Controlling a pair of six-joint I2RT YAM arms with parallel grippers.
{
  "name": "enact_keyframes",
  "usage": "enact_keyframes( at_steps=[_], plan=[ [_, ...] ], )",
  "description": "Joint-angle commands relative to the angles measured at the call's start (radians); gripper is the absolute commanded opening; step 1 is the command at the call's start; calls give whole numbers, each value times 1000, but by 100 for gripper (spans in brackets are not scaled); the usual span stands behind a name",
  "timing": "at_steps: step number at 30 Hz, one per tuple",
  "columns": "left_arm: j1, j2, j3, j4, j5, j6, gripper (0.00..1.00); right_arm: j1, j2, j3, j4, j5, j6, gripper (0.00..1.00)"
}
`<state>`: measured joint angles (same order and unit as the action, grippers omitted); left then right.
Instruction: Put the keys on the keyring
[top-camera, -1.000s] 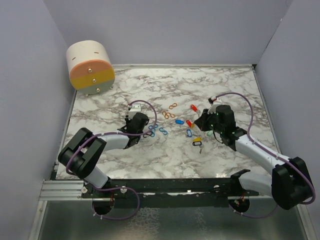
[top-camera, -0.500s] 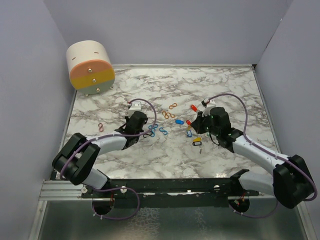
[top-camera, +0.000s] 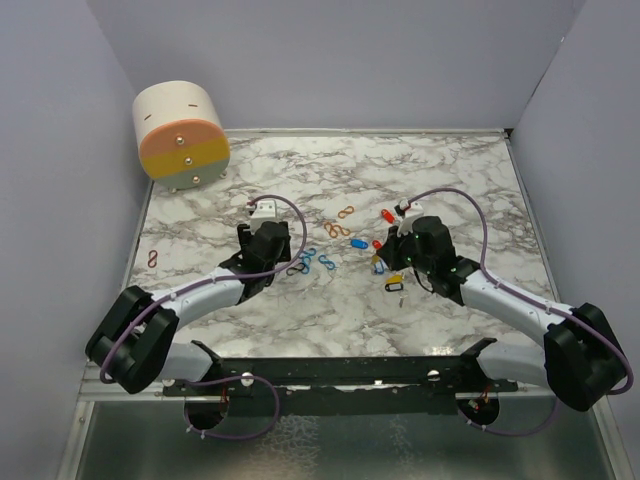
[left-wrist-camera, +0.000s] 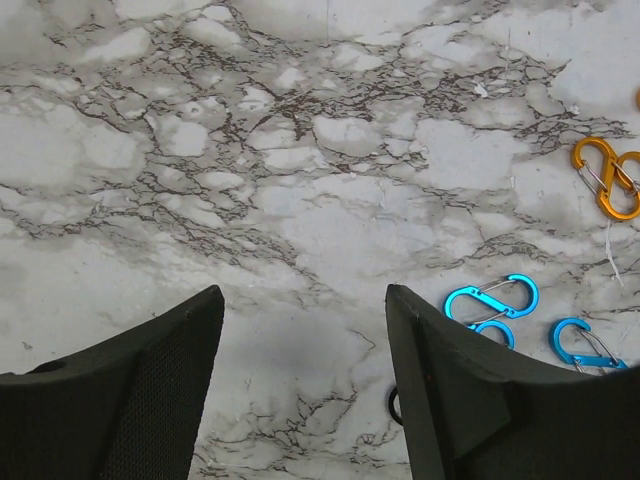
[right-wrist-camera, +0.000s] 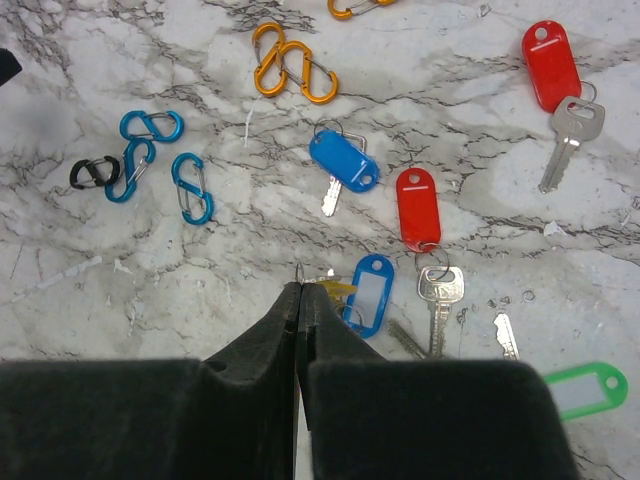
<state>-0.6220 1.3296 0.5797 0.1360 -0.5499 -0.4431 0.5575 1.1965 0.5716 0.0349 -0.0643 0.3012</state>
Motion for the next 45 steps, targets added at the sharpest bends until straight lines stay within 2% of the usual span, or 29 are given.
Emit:
enact_keyframes(
  at_steps=[1,6,8,12,16,21,27,36,45],
  plan=[
    [2,-41,-1,-37,-66,-52,69,7,-4,32,34,29,-14,1],
    [39,-66,-1,-59,-87,-107,84,7,-9,35,33,25,-13,1],
    [99,-84,-16,-63,-64,-137,91,7,-9,38,31,26,-11,1],
    [235,-104,-5,-103,-44,-163,99,7,-12,40,28,23,-11,1],
    [330,-96,19,-168,-125,-211,99,7,-20,39,33,16,-7,1],
    [492,-54,49,-165,-31,-209,99,7,-18,42,51,-4,-3,1],
    [647,-65,80,-170,-33,-183,99,7,21,73,61,-21,2,1],
    [912,-59,25,-108,84,-186,99,12,115,110,77,-68,12,1],
    [1025,41,0,-21,182,-185,99,27,133,113,92,-77,16,1]
  ],
)
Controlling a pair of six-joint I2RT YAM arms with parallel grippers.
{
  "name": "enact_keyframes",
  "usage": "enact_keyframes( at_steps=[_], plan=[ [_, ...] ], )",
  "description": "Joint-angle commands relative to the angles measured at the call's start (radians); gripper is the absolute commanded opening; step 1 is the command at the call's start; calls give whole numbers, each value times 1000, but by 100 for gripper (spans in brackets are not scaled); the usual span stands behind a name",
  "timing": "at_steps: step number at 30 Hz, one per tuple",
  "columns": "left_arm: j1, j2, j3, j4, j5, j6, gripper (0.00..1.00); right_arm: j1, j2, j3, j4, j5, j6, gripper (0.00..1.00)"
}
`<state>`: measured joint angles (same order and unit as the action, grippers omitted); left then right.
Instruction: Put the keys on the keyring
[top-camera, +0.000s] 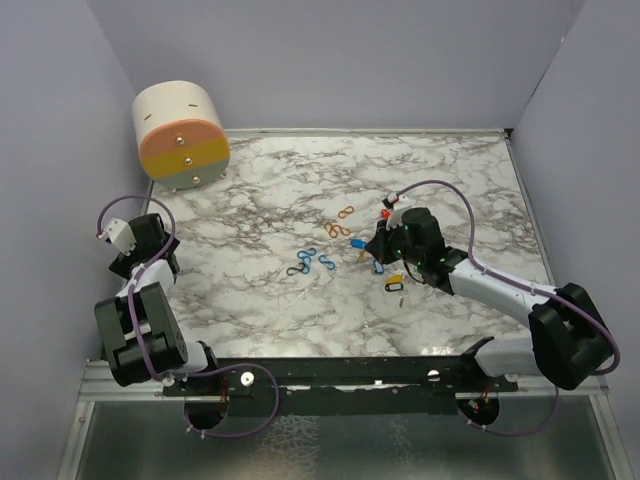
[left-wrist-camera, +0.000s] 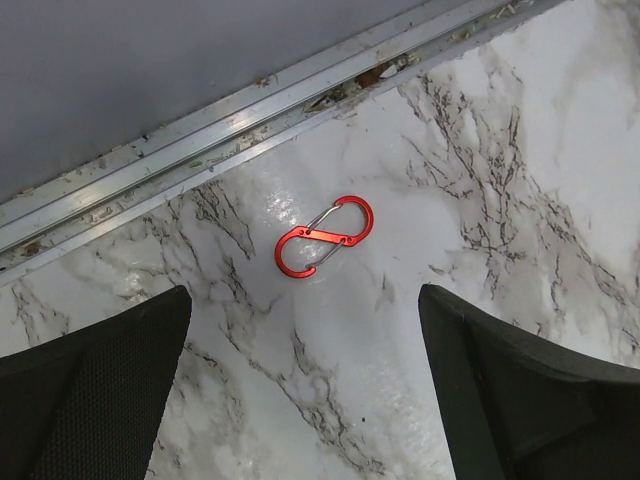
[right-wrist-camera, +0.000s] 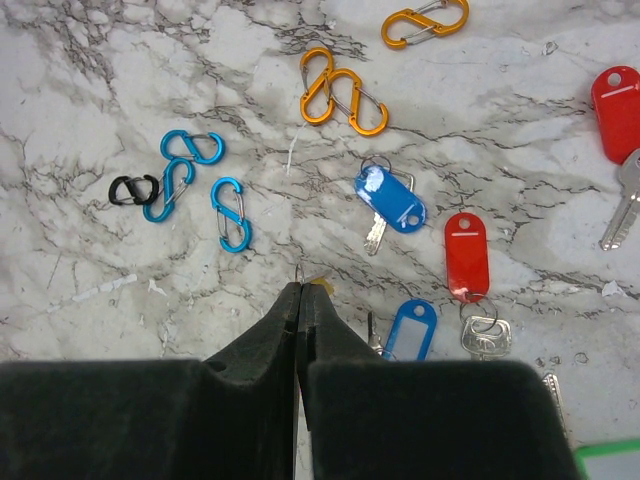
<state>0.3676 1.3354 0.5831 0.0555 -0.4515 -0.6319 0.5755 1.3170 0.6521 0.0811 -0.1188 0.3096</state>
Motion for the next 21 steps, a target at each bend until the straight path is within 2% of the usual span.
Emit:
enact_keyframes(
  at_steps=[1,7,21],
  plan=[
    [37,43,-1,64,86,5,99,10,13,34,46,-22,7,1],
    [48,86,39,51,71,31,99,12,18,37,54,-25,8,1],
    [56,222,97,88,153,29,99,18,3,26,70,-41,13,1]
  ],
)
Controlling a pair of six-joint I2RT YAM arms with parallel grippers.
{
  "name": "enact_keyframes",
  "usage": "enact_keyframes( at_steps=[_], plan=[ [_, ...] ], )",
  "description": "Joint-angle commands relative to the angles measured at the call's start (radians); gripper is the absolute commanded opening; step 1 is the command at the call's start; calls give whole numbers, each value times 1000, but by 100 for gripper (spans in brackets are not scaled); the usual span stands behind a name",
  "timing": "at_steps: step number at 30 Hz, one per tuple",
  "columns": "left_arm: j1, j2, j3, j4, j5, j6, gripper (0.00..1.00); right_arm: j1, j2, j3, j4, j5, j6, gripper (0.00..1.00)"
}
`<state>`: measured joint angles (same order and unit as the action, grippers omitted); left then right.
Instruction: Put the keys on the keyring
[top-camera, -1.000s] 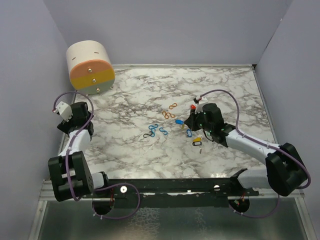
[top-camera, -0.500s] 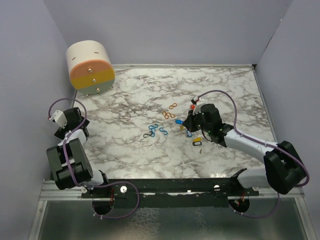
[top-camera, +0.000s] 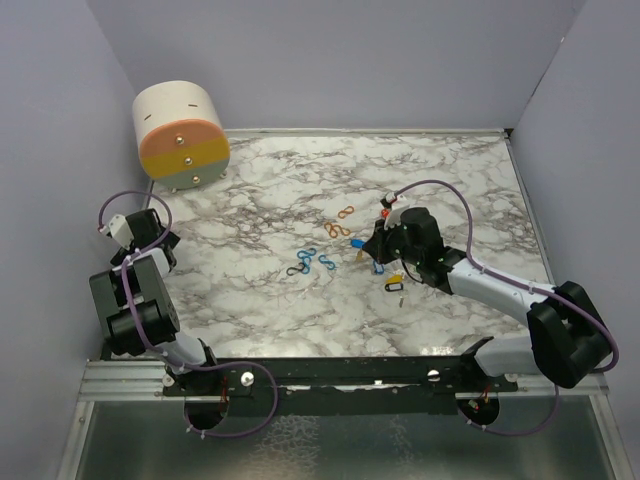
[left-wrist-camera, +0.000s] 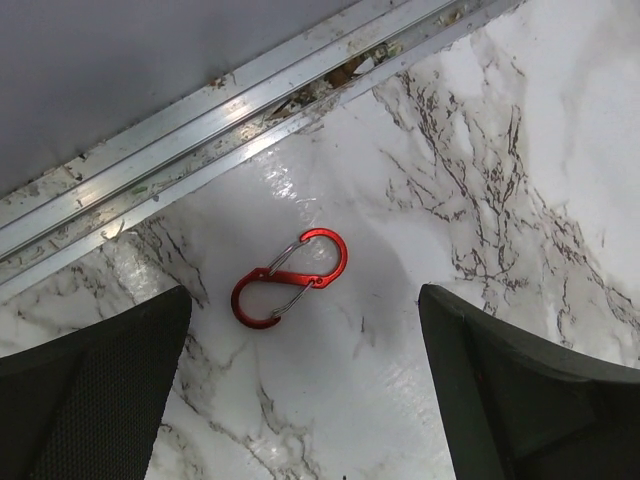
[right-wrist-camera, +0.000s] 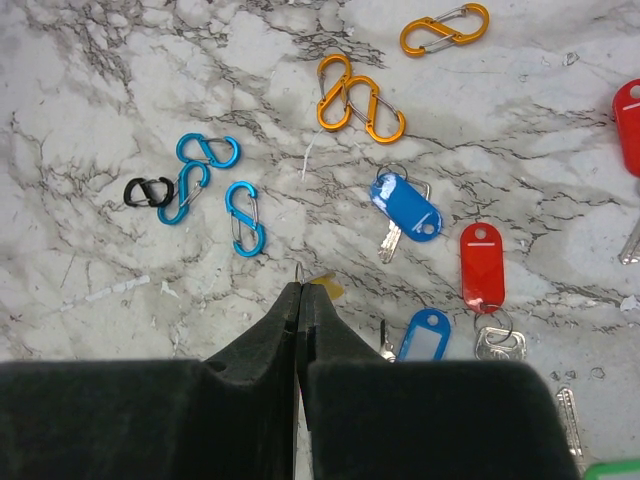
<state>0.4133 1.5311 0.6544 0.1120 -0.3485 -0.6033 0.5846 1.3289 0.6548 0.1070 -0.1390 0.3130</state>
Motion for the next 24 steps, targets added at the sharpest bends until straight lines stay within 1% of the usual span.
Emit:
enact_keyframes(
  at_steps=[1,11,24],
  plan=[
    [10,34,30,34,53,2,99,9,-10,23,46,-20,10,1],
    [-8,91,61,31,124,1,98,9,-11,19,53,-16,11,1],
    [-85,111,84,14,115,26,98,9,-33,8,56,-13,11,1]
  ],
)
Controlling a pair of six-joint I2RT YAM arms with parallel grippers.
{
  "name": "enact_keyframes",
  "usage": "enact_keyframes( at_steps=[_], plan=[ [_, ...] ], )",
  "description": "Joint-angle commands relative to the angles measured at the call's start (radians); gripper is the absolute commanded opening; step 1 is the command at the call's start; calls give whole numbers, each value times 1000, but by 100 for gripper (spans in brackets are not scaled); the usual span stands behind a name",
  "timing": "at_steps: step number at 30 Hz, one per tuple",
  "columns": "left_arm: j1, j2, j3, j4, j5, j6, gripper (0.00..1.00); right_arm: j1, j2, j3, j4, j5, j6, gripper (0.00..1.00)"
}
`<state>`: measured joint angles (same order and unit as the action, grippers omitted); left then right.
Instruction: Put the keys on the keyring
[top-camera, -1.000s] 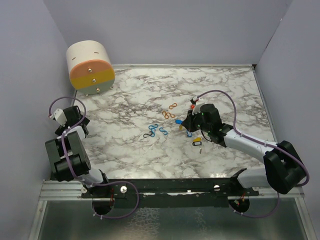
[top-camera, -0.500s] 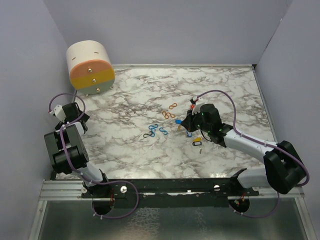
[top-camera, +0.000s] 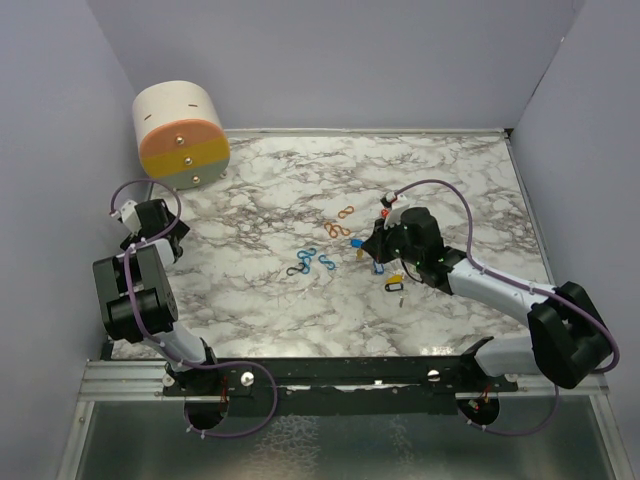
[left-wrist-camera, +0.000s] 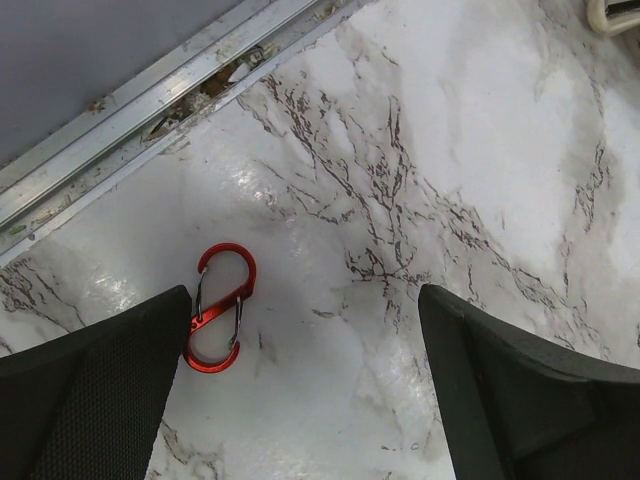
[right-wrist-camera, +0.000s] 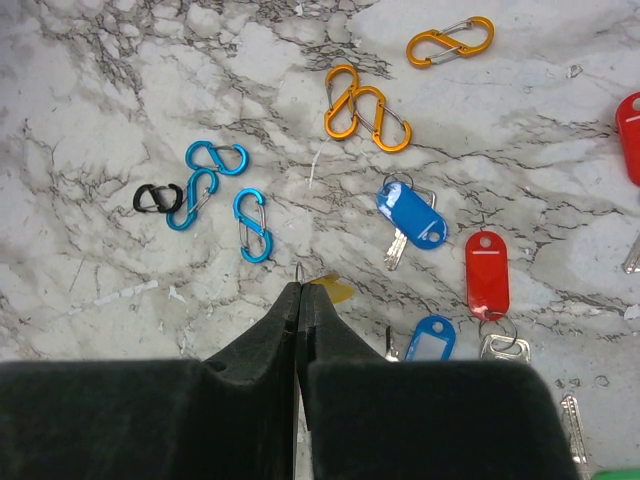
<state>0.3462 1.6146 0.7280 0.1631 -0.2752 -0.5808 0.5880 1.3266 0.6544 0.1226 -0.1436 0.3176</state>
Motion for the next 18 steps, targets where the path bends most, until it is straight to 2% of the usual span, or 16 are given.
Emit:
enact_keyframes(
  at_steps=[1,12,18],
  plan=[
    [-18,30,14,-40,37,4,98,6,-30,9,39,-8,7,1],
    [-24,80,62,-51,54,9,98,6,-37,11,35,-4,5,1],
    [-73,100,82,-72,43,26,98,6,-37,9,34,2,5,1]
  ],
)
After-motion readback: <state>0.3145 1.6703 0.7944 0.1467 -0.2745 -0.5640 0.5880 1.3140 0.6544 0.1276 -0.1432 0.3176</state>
